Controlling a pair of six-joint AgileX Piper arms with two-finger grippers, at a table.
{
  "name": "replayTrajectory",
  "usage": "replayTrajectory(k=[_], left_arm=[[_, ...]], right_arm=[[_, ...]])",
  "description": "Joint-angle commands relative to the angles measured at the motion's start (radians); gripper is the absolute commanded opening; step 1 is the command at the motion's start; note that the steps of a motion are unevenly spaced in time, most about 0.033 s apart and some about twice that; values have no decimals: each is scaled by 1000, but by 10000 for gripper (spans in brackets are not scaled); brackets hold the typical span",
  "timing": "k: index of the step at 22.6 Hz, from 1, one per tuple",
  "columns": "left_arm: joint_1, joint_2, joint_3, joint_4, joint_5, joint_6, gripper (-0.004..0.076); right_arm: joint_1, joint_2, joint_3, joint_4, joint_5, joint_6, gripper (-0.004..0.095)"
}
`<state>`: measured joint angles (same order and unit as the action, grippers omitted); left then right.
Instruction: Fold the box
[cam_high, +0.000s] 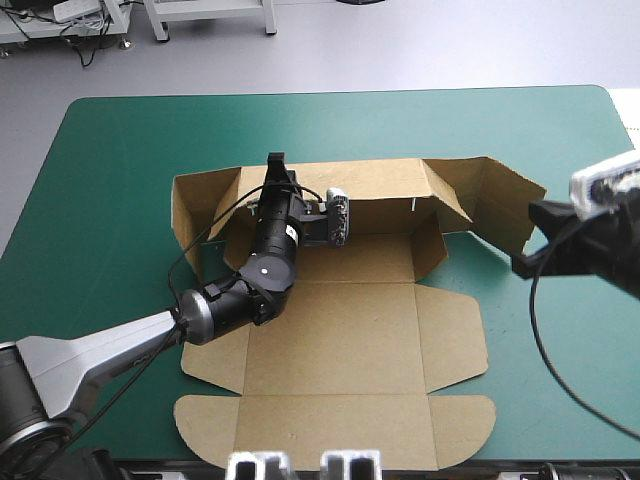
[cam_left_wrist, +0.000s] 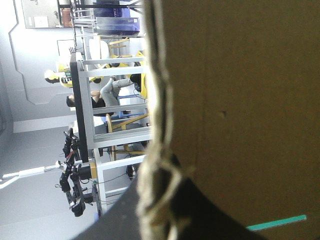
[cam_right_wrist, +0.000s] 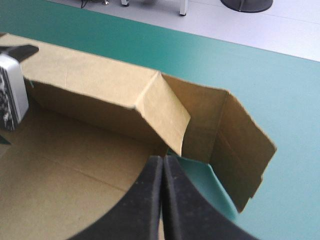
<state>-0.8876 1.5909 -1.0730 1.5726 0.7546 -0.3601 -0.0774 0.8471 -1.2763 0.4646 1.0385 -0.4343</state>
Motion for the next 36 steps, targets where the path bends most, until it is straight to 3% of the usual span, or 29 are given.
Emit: replayTrajectory(k=[1,7,14,19,25,36], left_arm=[[-6,-46,-18,34,54,-37,-10],[-6,-46,-18,34,54,-37,-10],[-6,-46,-18,34,54,-37,-10],[-6,-46,-18,39,51,-37,-10],[-6,-46,-18,33,56,-37,-10],[-6,-44,-18,20,67,-51,-10]], right_arm=[[-1,152,-166,79,-46,-29,-19],[-1,457,-398,122,-6,-40,-19],[-1,785,-531,186,5,-57,-19],[42,946,-642,147,65,-55,-19],[57,1012,-648,36,210,-45,-19],[62,951,-626,31,219,-33,-19]])
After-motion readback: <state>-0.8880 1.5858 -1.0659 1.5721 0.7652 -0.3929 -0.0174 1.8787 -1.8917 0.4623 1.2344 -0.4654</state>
